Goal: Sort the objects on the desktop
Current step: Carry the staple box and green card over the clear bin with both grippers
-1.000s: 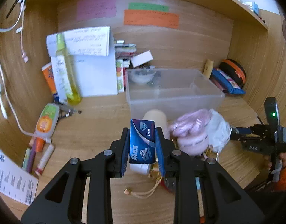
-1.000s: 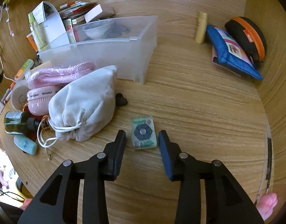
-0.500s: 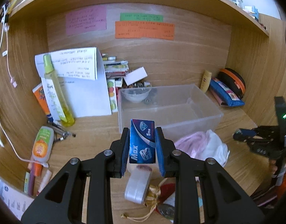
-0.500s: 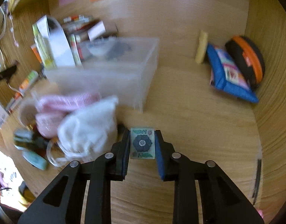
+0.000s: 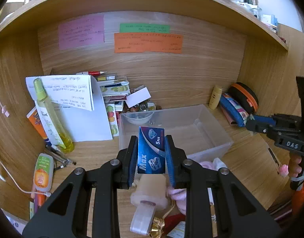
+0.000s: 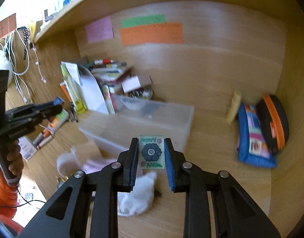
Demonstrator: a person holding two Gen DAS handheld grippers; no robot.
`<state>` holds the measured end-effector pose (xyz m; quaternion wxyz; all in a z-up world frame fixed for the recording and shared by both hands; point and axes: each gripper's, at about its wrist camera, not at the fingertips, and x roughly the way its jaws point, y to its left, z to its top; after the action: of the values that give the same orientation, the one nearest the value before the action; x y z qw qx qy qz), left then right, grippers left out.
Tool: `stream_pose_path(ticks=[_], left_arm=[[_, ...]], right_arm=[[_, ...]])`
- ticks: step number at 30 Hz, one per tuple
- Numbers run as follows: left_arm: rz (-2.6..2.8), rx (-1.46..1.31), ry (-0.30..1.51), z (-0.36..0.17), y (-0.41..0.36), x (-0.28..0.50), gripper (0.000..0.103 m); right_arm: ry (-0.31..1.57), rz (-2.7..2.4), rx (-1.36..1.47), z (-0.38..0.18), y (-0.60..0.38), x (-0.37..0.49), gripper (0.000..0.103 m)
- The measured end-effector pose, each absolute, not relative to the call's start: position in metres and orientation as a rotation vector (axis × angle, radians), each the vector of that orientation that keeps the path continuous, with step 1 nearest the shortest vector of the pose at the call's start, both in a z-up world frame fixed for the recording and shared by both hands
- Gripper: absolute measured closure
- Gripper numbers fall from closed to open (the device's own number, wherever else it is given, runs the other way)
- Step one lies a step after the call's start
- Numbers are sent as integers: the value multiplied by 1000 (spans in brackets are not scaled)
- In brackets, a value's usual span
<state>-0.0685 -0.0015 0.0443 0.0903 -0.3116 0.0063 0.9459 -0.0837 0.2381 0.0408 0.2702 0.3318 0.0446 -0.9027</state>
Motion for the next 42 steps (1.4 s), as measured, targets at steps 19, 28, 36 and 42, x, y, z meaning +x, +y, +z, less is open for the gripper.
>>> stream_pose_path(ticks=[19, 28, 36, 42], left_arm=[[2718, -1205, 74, 4, 11, -176, 77], [2653, -1337, 185, -29, 22, -213, 77], [2570, -1415, 237, -52, 31, -224, 77], [2535, -1455, 251, -61, 33, -226, 77]], right_arm=[[219, -2307, 1036, 14, 172, -178, 81], [280, -2246, 1150, -24, 159, -209, 81], [368, -2188, 1264, -50, 146, -227, 81], [446, -2157, 1291, -61, 135, -227, 81]])
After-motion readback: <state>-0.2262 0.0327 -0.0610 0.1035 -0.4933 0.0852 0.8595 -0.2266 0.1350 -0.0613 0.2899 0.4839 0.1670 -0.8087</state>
